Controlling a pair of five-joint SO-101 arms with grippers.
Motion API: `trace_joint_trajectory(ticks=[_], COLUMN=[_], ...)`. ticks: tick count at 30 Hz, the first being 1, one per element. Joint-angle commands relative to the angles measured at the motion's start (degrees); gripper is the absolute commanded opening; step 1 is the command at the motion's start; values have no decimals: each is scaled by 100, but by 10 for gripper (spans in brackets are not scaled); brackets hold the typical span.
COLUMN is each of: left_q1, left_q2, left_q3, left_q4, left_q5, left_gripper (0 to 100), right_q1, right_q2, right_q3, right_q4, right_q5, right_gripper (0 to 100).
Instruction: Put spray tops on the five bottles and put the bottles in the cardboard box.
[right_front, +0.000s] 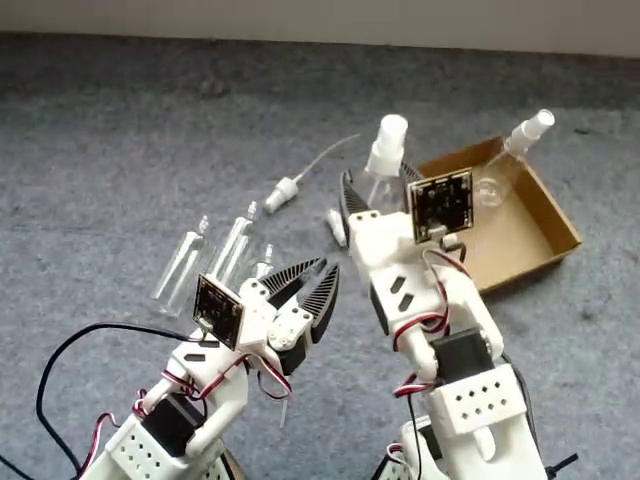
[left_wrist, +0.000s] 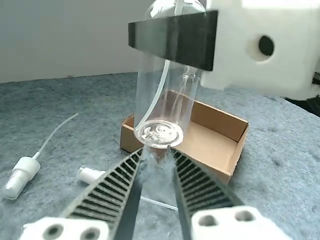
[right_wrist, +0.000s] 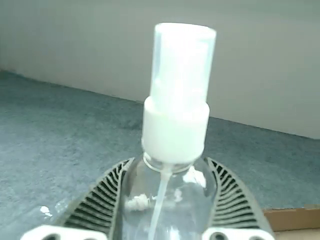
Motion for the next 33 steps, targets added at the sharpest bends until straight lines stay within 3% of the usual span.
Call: trace_joint_trajectory(ticks=[1,9,17,23,29,33], left_q1=[567,734,444,-233,-268,-268], left_q2=[-57,-57,-57,-57,-57,-57], left_q3=[119,119,119,119,119,119], left_q4=[-105,-105,-105,-141,-123,-114], left_q5=[-26,-35,-44,-44,-35,-35], left_gripper=[27,27,27,27,27,27], right_q1=[-505,-1279,-1859,-1859,-1771,-1015], right_q2=[-409,-804,-1376,-1771,-1886,-1868], right_q3=[-400,-409,-409,-409,-409,-400], right_q4=[84,444,1130,1596,1842,1815], right_q5=[0,-677,-703,-677,-677,-668], right_gripper=[114,113,113,113,113,113])
